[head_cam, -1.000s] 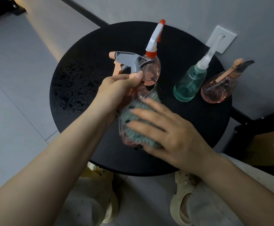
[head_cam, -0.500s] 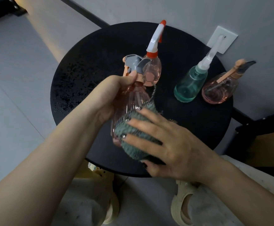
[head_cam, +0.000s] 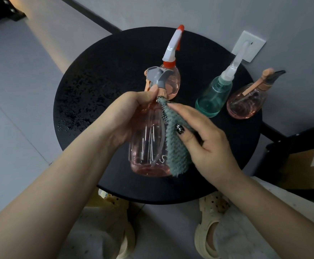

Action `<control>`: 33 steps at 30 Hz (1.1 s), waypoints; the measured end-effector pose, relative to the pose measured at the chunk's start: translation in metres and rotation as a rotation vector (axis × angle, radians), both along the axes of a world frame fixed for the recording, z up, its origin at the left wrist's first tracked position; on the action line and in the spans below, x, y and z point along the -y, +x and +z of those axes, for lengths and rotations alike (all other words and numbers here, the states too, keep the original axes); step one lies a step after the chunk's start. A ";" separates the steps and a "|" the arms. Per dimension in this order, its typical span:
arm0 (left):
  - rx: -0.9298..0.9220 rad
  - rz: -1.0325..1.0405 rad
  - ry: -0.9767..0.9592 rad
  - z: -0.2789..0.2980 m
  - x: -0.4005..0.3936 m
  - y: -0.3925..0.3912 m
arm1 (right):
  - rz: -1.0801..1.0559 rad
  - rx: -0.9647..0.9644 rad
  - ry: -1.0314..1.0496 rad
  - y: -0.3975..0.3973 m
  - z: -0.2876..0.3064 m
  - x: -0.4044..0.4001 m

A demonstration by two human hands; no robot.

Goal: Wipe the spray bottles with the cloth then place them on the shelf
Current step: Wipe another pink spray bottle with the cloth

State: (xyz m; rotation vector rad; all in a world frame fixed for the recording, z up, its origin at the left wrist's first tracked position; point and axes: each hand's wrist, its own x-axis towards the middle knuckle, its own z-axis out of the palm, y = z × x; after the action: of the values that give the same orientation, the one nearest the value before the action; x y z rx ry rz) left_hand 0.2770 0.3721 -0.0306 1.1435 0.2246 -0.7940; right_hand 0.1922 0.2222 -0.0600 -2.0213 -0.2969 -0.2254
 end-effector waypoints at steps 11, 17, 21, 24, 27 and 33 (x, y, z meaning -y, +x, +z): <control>0.014 0.096 0.003 0.005 -0.004 0.005 | 0.274 0.341 -0.370 -0.013 -0.012 0.002; 0.020 -0.017 -0.083 0.002 0.003 -0.001 | -0.036 0.017 0.049 -0.004 -0.004 0.001; 0.033 0.006 -0.029 0.002 0.002 0.003 | -0.098 -0.135 0.139 -0.005 -0.007 0.000; 0.072 0.031 0.038 0.001 0.005 0.003 | -0.132 -0.183 0.082 -0.008 -0.011 0.006; 0.195 -0.017 0.143 -0.004 0.012 0.002 | -0.184 -0.226 0.004 -0.011 -0.012 0.019; 0.375 -0.013 0.291 -0.010 0.053 -0.005 | -0.345 -0.300 -0.067 -0.014 -0.015 0.055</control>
State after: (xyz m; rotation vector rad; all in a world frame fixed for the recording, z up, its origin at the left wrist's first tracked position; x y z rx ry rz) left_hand 0.2716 0.3191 -0.0405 1.5455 0.0186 -0.5543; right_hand 0.1779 0.1672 -0.0754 -2.1293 0.2374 -0.1237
